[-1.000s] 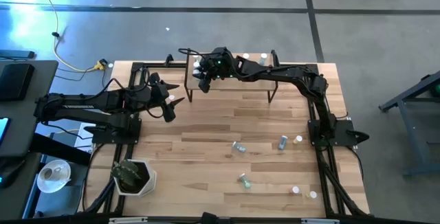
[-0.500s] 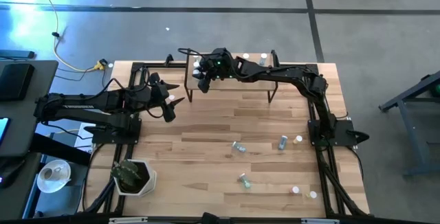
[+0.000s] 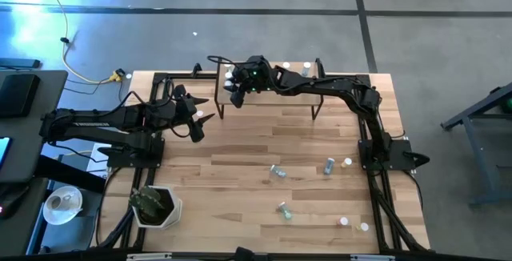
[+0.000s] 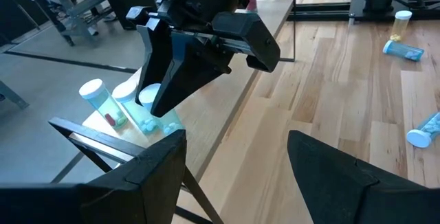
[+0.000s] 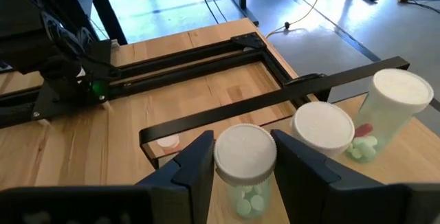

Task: Pick and place medicine bottles onto shelf by color
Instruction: Align the green pill bottle with the green bottle on the shelf

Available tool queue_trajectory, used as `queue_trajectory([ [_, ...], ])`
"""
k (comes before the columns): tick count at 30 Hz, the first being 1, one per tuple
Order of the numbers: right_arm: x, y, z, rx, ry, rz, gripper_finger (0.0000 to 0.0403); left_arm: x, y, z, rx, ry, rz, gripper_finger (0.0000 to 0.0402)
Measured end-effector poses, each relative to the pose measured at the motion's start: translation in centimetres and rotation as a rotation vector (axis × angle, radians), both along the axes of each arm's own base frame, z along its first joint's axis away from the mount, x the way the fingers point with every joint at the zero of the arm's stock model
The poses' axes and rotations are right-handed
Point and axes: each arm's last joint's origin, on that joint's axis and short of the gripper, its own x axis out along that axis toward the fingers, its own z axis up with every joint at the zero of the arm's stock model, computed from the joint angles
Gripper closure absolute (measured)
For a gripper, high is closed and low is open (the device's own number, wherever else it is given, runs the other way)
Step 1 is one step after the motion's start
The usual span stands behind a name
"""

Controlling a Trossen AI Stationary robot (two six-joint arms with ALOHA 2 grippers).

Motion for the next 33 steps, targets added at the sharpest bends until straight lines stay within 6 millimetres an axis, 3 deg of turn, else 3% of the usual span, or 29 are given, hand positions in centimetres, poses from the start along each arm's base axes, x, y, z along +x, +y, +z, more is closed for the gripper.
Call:
queue_trajectory([
  [33,-0.05,0.03,-0.13,-0.002,0.015,0.005,0.0269,0.00,0.00,0.00,-0.001,-0.001,0.001,0.0161],
])
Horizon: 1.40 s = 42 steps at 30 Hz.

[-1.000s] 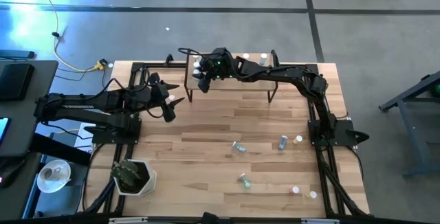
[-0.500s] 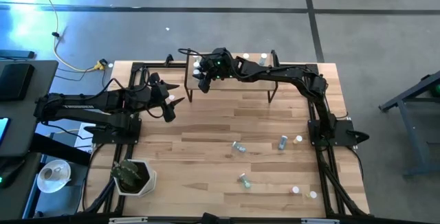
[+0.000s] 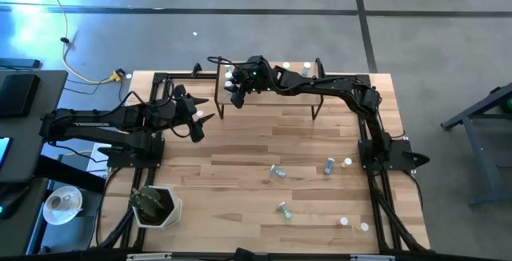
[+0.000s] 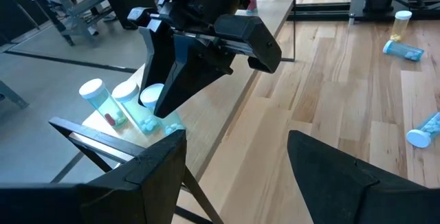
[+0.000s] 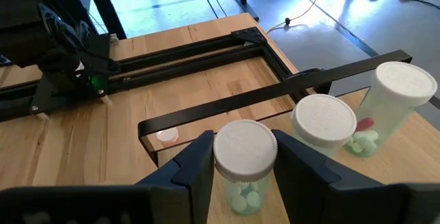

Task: Pick and place medicine bottles onto shelf by color
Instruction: Align the green pill bottle with the green bottle on the shelf

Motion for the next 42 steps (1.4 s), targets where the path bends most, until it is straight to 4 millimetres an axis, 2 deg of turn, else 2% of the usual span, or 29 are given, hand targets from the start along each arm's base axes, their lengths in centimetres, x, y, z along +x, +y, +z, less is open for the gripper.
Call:
queue_trajectory([
  [42,-0.03,0.03,-0.02,0.006,0.005,0.000,0.0269,0.00,0.00,0.00,0.001,0.001,-0.001,0.0161],
])
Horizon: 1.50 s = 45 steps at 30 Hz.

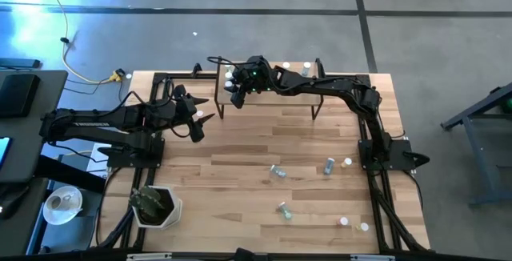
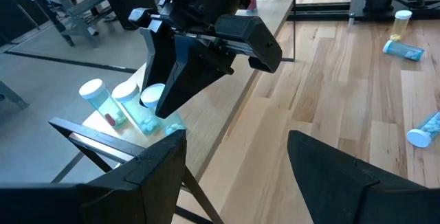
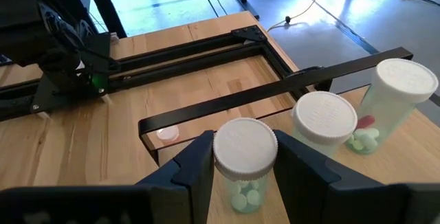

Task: Pick and place medicine bottles onto shelf by color
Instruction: Align the green pill bottle with the green bottle on the shelf, then adjust the pink pill bottle on the shelf

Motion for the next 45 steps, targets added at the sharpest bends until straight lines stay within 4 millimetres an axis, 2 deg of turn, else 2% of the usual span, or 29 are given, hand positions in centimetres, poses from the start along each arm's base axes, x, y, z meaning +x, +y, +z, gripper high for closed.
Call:
queue_trajectory([
  [12,0.0,0.0,0.0,0.000,-0.001,0.000,0.0268,0.0,0.0,0.0,0.000,0.004,0.000,0.0161],
  [21,0.0,0.0,0.0,-0.001,-0.001,0.001,0.0215,0.0,0.0,0.0,0.000,0.004,0.000,0.0161],
  [28,-0.1,0.1,0.3,0.001,-0.008,-0.001,0.0210,0.0,0.0,0.0,-0.001,0.004,0.000,0.0161],
  [39,-0.4,0.3,3.8,0.016,0.051,0.004,0.0210,0.0,0.0,0.0,-0.001,0.003,0.000,0.0161],
  [45,-0.9,0.6,6.3,0.000,0.106,0.025,0.0210,0.0,0.0,0.0,-0.001,0.003,0.000,0.0161],
])
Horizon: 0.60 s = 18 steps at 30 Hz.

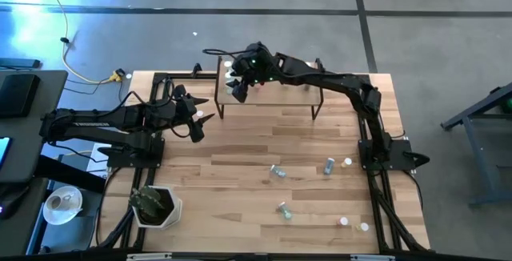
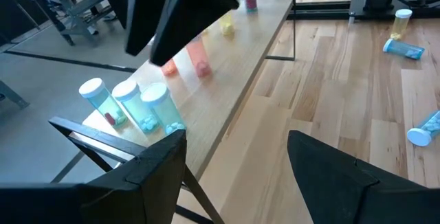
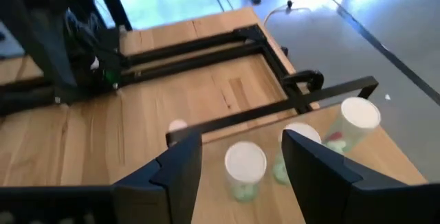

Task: Pick and place medicine bottles onto shelf by color
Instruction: Adjust the pink pill bottle on the shelf

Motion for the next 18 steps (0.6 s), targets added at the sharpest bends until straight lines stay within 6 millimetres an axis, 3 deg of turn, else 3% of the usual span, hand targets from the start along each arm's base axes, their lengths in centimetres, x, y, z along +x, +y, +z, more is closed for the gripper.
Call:
queue_trajectory([
  [18,-3.5,5.1,2.0,0.021,0.327,0.235,0.0210,-0.1,0.0,-0.1,-0.005,0.017,0.000,0.0161],
])
